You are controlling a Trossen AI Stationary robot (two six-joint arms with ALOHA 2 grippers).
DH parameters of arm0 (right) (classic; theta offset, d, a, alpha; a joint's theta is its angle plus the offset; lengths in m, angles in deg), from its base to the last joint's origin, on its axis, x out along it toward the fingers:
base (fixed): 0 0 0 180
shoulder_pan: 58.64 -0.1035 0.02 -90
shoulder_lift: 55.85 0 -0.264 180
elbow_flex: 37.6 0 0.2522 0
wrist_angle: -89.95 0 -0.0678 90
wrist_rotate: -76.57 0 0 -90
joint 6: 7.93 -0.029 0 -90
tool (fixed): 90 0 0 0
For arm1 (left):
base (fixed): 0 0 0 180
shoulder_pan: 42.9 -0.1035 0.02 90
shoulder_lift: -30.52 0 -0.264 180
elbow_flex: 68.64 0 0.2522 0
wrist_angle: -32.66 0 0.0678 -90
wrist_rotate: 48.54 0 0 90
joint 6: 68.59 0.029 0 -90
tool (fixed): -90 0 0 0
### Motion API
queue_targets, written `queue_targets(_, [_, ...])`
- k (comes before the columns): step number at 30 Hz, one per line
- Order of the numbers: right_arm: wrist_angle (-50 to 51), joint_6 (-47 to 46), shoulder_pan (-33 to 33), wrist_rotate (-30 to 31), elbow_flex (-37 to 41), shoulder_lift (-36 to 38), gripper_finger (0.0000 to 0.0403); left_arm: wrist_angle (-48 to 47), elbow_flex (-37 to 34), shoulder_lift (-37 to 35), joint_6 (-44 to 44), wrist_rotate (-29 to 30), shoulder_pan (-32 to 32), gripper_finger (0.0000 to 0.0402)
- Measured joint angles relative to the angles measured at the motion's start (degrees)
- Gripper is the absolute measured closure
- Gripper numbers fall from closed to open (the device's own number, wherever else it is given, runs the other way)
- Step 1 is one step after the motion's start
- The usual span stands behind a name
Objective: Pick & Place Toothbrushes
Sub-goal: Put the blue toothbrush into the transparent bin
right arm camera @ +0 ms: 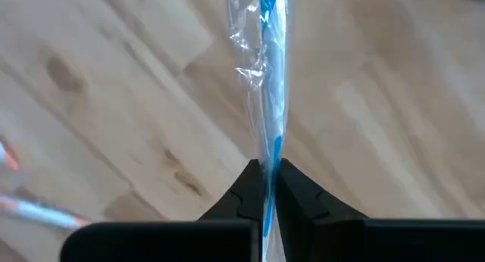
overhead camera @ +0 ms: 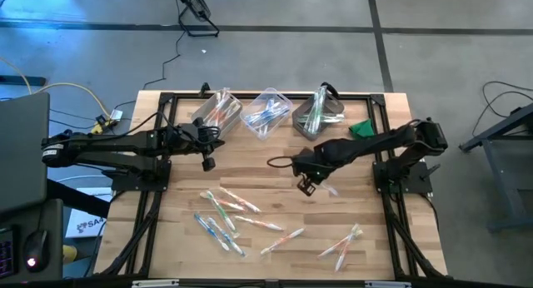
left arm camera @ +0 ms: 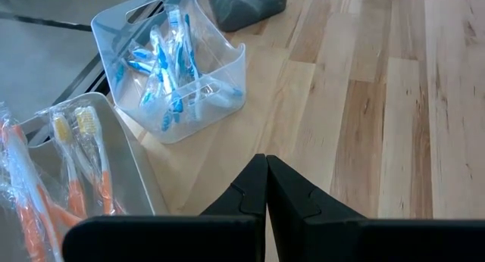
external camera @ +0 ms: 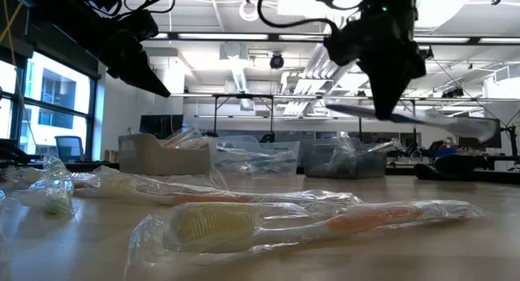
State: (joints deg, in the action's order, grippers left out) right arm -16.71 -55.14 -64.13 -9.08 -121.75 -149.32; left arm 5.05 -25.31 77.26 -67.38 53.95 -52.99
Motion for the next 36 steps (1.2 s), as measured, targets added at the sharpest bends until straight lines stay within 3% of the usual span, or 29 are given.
queue_targets(7, [0.63,-1.28,0.01,2.81,-4.8,0.0,0.0395,0.0,0.0,0.0,0.0,0.0,-0.02,0.04])
queue_targets(14, [-0.06,-2.34,3.19,11.77,-11.51,0.02,0.0395,0.59,0.0,0.0,0.16,0.14,-0.01,0.04])
queue_targets(20, [-10.97,4.45,8.99,14.16,-14.83,0.07,0.0395,0.56,0.02,0.0,0.46,0.68,-0.02,0.04])
queue_targets(27, [-32.76,16.96,16.8,7.96,-14.86,0.07,0.0395,0.46,0.02,0.0,-1.91,0.72,-0.02,0.04])
queue_targets(32, [-39.93,22.28,22.09,6.52,-14.86,-0.24,0.0395,0.44,0.02,0.0,-6.39,0.7,-0.01,0.04])
queue_targets(36, [-45.66,23.31,26.04,0.19,-14.9,-3.15,0.0395,0.42,0.02,-0.02,-9.12,0.68,0.0,0.04])
